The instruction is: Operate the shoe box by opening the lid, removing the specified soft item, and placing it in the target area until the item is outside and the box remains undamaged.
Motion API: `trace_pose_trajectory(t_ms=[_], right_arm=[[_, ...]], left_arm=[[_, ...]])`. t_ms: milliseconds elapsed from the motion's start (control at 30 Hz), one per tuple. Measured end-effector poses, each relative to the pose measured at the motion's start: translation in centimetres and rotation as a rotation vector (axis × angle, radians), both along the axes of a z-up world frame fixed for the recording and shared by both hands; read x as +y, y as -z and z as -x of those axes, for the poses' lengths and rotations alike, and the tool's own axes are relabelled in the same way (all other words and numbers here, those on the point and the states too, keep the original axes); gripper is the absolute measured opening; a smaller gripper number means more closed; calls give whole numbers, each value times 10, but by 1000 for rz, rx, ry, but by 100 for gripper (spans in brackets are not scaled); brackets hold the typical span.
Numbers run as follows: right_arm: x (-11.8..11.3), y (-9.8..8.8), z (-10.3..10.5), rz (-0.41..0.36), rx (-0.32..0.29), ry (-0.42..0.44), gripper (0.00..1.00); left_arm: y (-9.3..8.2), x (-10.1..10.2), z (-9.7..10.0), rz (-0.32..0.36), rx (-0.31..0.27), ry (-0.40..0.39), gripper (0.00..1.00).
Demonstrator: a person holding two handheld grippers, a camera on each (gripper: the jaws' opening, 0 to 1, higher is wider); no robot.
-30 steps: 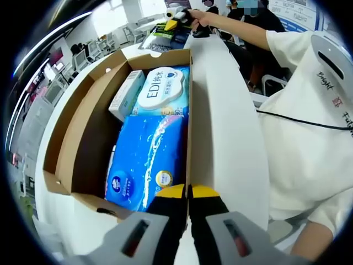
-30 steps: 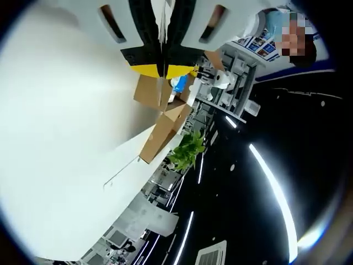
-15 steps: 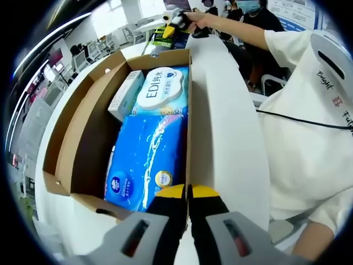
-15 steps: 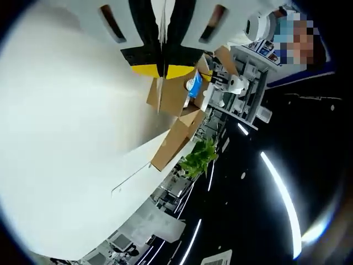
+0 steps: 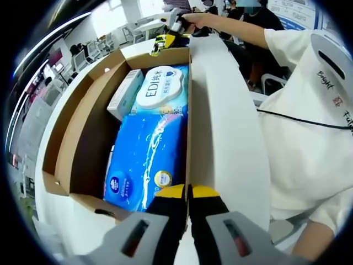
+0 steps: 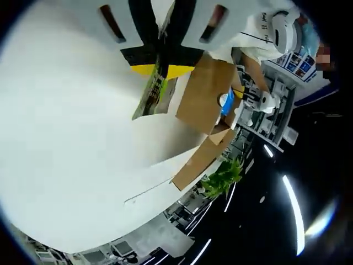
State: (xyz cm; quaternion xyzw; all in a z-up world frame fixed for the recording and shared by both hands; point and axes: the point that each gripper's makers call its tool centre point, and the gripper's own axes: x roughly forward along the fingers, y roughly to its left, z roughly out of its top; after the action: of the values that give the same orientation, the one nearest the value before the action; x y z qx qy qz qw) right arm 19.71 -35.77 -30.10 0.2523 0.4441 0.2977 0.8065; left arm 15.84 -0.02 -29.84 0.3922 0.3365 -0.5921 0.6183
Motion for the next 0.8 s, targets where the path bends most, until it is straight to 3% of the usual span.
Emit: trace_pose_trajectory(t_ms=[133, 633, 800], right_arm=[[-11, 9, -4, 90, -10, -1, 0], [-4, 21, -3, 323, -159, -140, 1], [-12, 26, -6, 437, -209, -189, 6]], left_arm=[[0, 0, 0, 1, -1, 1, 2], [2, -1, 1, 18, -1, -6, 2], [3, -1, 1, 28, 2, -2, 2]])
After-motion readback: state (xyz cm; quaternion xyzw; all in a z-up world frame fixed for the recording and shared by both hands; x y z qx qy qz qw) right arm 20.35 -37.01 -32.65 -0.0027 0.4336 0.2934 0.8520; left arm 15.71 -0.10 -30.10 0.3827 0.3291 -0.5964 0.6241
